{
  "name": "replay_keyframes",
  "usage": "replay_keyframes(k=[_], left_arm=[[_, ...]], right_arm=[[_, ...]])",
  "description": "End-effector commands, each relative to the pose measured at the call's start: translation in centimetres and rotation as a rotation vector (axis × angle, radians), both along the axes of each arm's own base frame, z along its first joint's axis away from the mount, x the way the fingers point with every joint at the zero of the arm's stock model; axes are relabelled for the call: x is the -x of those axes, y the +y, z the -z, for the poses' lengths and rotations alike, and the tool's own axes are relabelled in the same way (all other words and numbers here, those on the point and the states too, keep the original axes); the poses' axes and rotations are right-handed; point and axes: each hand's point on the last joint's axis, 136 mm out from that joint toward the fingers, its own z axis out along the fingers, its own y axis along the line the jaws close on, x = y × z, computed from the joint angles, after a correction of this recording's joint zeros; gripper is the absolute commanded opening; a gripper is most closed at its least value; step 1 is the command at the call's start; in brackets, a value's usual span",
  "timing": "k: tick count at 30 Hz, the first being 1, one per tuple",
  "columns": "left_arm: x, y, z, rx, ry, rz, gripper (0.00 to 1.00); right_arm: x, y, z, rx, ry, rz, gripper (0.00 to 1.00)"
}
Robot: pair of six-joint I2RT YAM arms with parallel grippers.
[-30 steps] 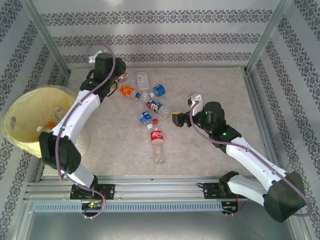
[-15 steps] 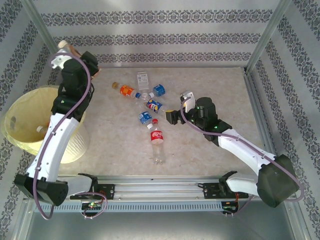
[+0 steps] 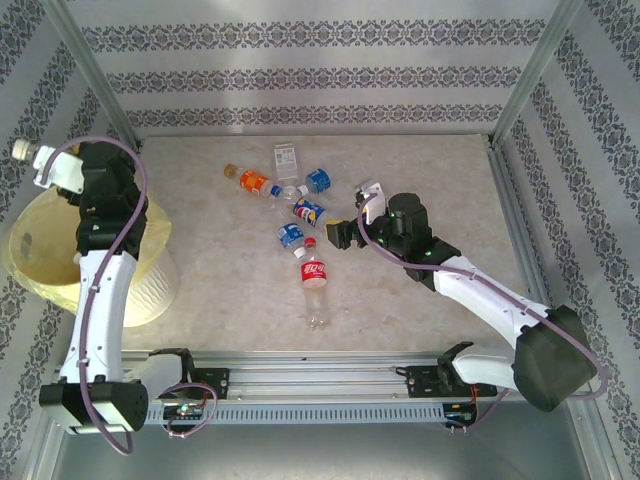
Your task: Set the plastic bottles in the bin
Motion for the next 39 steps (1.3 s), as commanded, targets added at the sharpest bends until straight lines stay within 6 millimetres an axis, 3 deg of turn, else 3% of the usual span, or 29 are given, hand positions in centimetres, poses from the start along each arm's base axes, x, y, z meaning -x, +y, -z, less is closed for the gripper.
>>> replay_keyframes(k=[1,7,12,18,21,31,39], left_arm=[[1.5,2.0,1.3,0.044,-0.005,-0.091,0.55],[2.9,4.4,3.8,0.111,0.022,-0.195,0.57],[2.4,5.3,5.8,0.177,0.041,-0.203,0.61],[0.7,5.3,6.5,0.243,0.067,-0.178,0.87],[0.1,5.1,6.4,0.253,0.058,-0.151,0.93],[-2.4,3.3,5.7,0.271,0.045,0.01,0.99],[-5.8,-0.6,3.9,0.256,0.048,0.221,1.0]], right_arm=[[-0.1,0.7,-2.3,-0.033,-0.057,-0.018,0.98],[-0.1,0.8,-2.4,-0.03,-0.057,-0.02,0.98],[-0.2,1.0,-2.6,-0.03,-0.059,-0.026,0.98],[-0.1,1.1,-2.8,-0.026,-0.062,-0.027,0.98],[-0.1,1.0,-2.7,-0.021,-0.062,-0.021,0.98],[-0.6,0.8,-2.3,-0.023,-0.053,0.011,0.98],[-1.6,-0.2,0.0,0.079,0.0,0.049,0.98]])
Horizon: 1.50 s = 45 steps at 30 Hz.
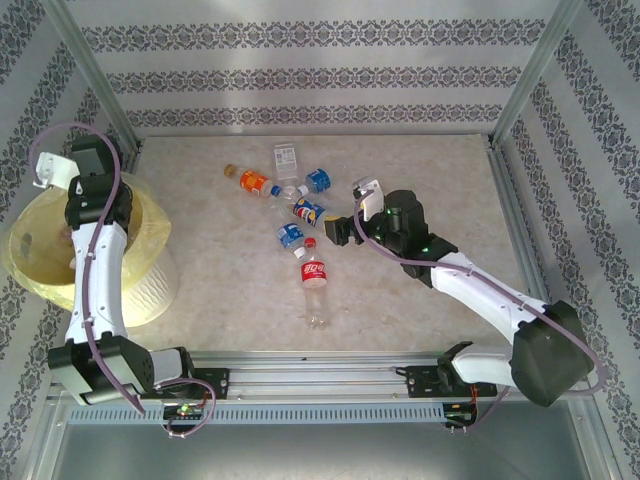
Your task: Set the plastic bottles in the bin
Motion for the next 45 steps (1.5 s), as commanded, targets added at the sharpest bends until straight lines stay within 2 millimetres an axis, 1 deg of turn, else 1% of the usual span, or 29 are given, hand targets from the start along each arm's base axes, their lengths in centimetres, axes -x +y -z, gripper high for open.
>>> replay_keyframes(k=[1,6,11,13,17,20,22,25,29,31,34,38,41,45], left_arm=[[-1.8,-2.4,-2.6,-0.034,-0.045,0.131,1.0],[-3.2,-6.2,-4.9,-0.084,-0.075,0.265,1.0],[-5.0,-11.3,-7.0,-0.12,-0.112,0.451,1.0],[-5.8,-13.7,-7.6,-0.134,-0.125,0.532,1.0],[-7.3,-18.5,-7.8,-0.124,-0.134,0.702,1.0],[-8.0,-21.9,-7.3,-0.131,-0.103,0.799,1.0],[-8.3,-24.0,-7.0,-0.144,-0.079,0.855,1.0],[-8.8,-26.5,-6.2,-0.142,-0.047,0.925,1.0],[-9.4,-28.6,-4.6,-0.103,-0.014,0.987,1.0],[-9.6,-29.4,-3.6,-0.086,0.012,1.008,1.0],[-9.8,-29.9,-2.0,-0.061,0.068,1.02,1.0],[-9.6,-30.0,-0.3,-0.045,0.117,1.021,1.0],[-9.2,-29.6,0.3,-0.054,0.155,1.016,1.0],[-8.8,-29.4,0.7,-0.073,0.184,1.019,1.0]], right_arm=[[-0.8,-0.6,0.4,0.074,0.011,0.009,0.98],[-1.3,-1.9,2.7,0.144,0.114,0.0,0.98],[-2.5,-3.2,3.9,0.159,0.164,0.047,0.98],[-2.8,-3.2,4.2,0.156,0.186,0.043,0.98],[-3.0,-2.1,4.7,0.125,0.233,0.021,0.98],[-3.4,-2.8,6.1,0.117,0.334,0.15,0.98],[-2.5,-2.9,7.1,0.086,0.433,0.213,0.98],[0.2,-2.0,9.3,0.085,0.553,0.26,0.98],[3.7,0.0,11.4,0.128,0.648,0.238,0.98],[4.6,0.9,12.1,0.149,0.657,0.221,0.98],[5.3,2.1,13.1,0.205,0.689,0.197,0.98],[6.0,3.8,14.7,0.265,0.766,0.175,0.98],[6.3,4.5,16.0,0.299,0.82,0.177,0.98],[6.1,5.0,16.7,0.349,0.831,0.185,0.98]])
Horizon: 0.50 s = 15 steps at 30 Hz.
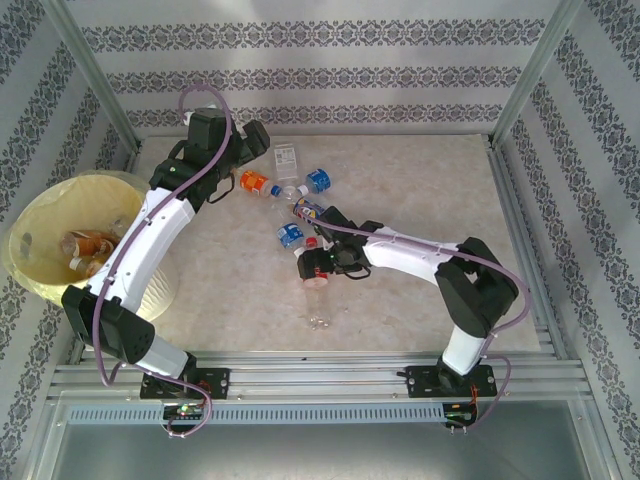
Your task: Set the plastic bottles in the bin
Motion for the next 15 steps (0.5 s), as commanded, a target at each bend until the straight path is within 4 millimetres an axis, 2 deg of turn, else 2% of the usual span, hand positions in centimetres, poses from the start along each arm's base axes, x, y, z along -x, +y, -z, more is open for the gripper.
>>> replay_keyframes(k=[1,7,10,15], left_arm=[[0.9,0.0,0.2,-0.043,0.024,0.019,1.0],[0.9,-0.1,0.7,-0.056,0.031,0.035,1.0],[0.9,-0.2,0.8,-0.061,0.024,0.047,1.0],[0.8,-1.8,1.2,-0.079,0.018,0.16,1.0]], right_arm=[[0.2,0.3,0.2,0.051,0.029,0.005,0.98],[-0.3,0.7,2.2,0.115,0.048,0.003,0.91],[-0.8,1.1,2.0,0.105,0.022,0.003,0.84],[-1.4,0.8,1.2,0.094,-0.032,0.016,0.67]])
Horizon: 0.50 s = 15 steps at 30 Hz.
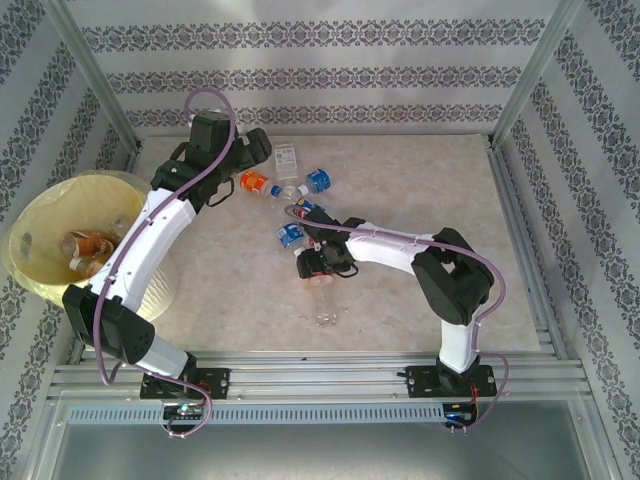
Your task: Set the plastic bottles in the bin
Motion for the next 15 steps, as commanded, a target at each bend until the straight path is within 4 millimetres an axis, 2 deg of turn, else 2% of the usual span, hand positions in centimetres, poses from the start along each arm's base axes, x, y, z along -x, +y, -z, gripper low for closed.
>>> replay_keyframes(k=[1,4,7,10,15], left_arm=[[0.4,-1.4,-0.4,-0.021,-0.021,0.102,1.0],[0.4,-1.7,-0.3,-0.022,-0.032,0.129,1.0],[0.8,-2.4,-0.9,-0.013,-0.065,0.182,1.0],[1.6,-3.7,-1.7,0.004,-0.12,0.281,1.0],[4.3,-6.7,-2.9,0.069,-0.252,0.503,1.0]], right_arm=[[-0.4,0.0,-1.4,-0.008,-0.063,0.005,0.66],[-0.8,0.0,-2.8,-0.054,-0.116,0.02,0.64],[-1.8,0.0,-5.8,-0.156,-0.19,0.056,0.64],[-3.1,-0.5,-9.5,-0.275,-0.293,0.104,0.63],[-5.2,-2.9,-15.6,-0.463,-0.451,0.203,0.62]])
